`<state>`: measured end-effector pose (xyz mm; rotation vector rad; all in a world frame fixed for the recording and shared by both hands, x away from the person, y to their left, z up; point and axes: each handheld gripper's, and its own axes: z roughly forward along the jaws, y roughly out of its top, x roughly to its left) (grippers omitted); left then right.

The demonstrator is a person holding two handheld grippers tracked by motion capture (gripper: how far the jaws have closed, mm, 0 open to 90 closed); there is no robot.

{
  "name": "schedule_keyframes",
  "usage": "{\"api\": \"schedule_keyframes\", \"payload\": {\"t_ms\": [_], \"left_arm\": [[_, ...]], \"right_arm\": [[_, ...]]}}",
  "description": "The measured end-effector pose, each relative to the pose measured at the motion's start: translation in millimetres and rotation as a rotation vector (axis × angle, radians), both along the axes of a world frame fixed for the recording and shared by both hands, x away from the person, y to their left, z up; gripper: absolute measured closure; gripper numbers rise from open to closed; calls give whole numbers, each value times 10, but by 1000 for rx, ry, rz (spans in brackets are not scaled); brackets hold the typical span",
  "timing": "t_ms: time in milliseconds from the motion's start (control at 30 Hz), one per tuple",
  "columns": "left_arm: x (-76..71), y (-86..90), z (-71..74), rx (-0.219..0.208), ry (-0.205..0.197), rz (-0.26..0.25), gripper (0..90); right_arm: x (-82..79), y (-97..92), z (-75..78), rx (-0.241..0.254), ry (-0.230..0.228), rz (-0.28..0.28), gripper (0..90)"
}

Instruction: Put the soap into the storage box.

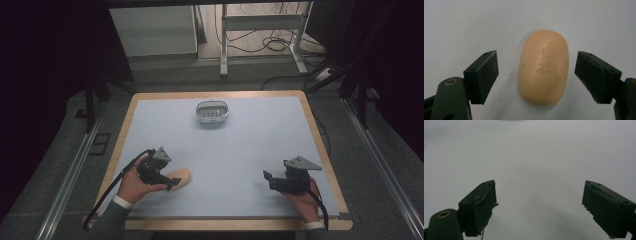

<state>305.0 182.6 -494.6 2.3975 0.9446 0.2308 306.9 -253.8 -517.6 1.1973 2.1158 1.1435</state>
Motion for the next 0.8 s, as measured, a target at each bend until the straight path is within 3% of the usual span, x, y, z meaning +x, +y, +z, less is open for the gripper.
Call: {"api": "schedule_keyframes", "payload": {"t_ms": [433, 800], "left_arm": [[49, -157, -177, 80, 70, -48, 237], [70, -180, -203, 105, 72, -41, 321]], "right_arm": [[5, 8, -14, -8, 7, -4, 121], [6, 4, -17, -14, 5, -11, 121]]}}
